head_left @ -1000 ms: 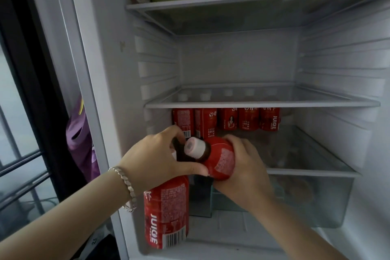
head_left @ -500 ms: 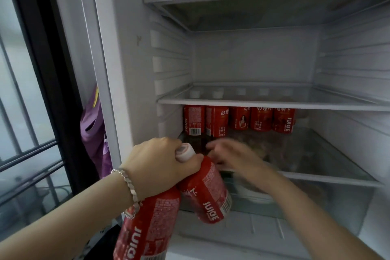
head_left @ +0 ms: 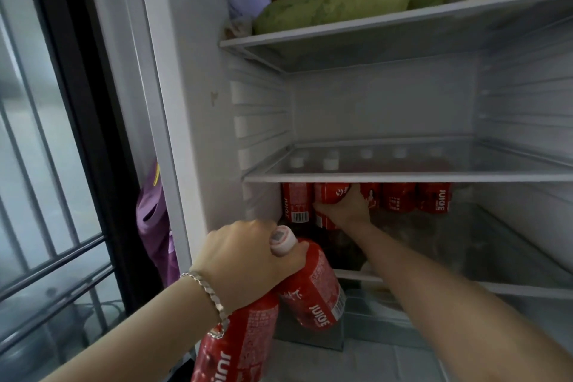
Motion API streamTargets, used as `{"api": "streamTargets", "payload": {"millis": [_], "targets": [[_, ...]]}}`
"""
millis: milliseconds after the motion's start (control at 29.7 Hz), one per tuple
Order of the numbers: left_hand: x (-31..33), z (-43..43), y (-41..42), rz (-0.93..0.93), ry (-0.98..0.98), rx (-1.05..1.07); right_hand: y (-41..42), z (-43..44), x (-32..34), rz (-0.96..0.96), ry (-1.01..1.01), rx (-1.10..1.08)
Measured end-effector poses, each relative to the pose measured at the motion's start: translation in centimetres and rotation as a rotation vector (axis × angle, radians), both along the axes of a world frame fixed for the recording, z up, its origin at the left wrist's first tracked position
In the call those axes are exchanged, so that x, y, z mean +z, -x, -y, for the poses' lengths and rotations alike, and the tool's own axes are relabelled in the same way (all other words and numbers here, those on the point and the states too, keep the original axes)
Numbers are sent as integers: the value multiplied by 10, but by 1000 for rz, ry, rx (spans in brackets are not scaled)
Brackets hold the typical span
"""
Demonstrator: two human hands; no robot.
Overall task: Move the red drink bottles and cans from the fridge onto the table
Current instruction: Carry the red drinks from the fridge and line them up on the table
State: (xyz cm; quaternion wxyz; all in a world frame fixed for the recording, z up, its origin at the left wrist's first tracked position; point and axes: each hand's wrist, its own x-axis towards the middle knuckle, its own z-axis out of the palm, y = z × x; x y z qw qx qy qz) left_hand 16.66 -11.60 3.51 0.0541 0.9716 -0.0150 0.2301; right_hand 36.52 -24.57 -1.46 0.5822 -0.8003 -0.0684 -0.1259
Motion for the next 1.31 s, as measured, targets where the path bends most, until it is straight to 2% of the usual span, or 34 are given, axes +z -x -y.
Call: {"api": "streamTargets", "payload": {"millis": [168,336,437,572,706,908,1110,1311], "targets": [[-1,-4,-2,23,-52,9,56,25,-5,115,109,26],[-6,-3,-4,-5,-68,20,113,60,-4,132,145,31],[-7,0,-5,-21,-67,11,119,68,-2,130,125,26],[-5,3,-5,-35,-41,-12,113,56,14,200,-13,-53],[-2,5,-1,-9,-49,-41,112,49,21,269,30,-115],[-2,-2,3,-103,-49,-102,143,52,18,593,376,-403],[-7,-4,17,-173,-125,-121,172,56,45,522,790,-260],[-18,-6,66,-167,-137,27,203,36,43,415,1013,14]]}}
